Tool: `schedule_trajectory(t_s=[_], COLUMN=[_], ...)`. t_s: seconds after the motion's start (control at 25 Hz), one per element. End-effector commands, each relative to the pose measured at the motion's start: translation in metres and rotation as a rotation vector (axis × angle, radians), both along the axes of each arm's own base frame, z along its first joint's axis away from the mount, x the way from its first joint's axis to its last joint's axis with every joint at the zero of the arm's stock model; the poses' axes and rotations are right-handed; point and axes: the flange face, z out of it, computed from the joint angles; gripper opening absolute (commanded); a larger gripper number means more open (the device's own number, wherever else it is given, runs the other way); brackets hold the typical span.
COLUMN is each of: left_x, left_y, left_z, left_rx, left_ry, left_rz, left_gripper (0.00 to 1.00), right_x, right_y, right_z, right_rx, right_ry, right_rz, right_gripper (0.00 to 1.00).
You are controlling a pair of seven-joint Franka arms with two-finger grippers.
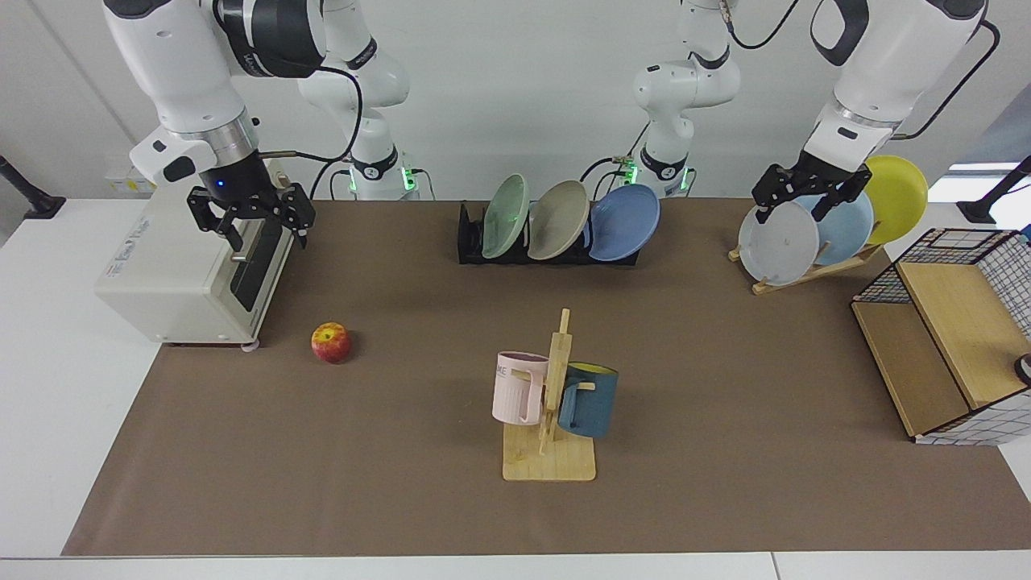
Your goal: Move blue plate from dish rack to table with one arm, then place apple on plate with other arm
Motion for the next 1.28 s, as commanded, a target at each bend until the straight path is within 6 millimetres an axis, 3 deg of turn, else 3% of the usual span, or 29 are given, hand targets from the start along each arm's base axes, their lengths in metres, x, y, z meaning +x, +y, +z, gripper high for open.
schedule_trajectory(t_s=[0.0,0.24,0.4,0.6,0.72,0.88,1.12,1.24], left_x=[-0.003,-0.002,-0.008,-0.042,-0.067,-0.116,-0.184,-0.190], left_y=[0.000,0.005,-0.007,-0.073,-0.097,-0.135,-0.147,-0.147], left_z=[-0.004,-0.004,-0.014,-0.032,-0.042,-0.082,-0.111,-0.128], left_rx=[-0.007,-0.007,0.002,0.196,0.248,0.323,0.376,0.359], left_ry=[-0.002,-0.002,0.024,0.002,0.005,-0.012,-0.087,-0.089], left_rz=[-0.008,0.000,-0.007,-0.011,0.043,0.060,0.062,0.081], left_gripper=[1.00,1.00,1.00,1.00,1.00,1.00,1.00,1.00], right_x=[-0.006,-0.006,-0.006,-0.006,-0.006,-0.006,-0.006,-0.006], right_y=[-0.002,-0.002,-0.002,-0.002,-0.002,-0.002,-0.002,-0.003], right_z=[0.002,0.001,0.001,0.002,0.002,0.001,0.002,0.002], right_rx=[0.000,0.001,0.000,0.000,0.000,0.000,0.001,0.000], right_ry=[-0.017,-0.015,-0.015,-0.017,-0.017,-0.015,-0.017,-0.017], right_rz=[0.022,0.022,0.022,0.022,0.022,0.022,0.022,0.021], right_gripper=[1.00,1.00,1.00,1.00,1.00,1.00,1.00,1.00])
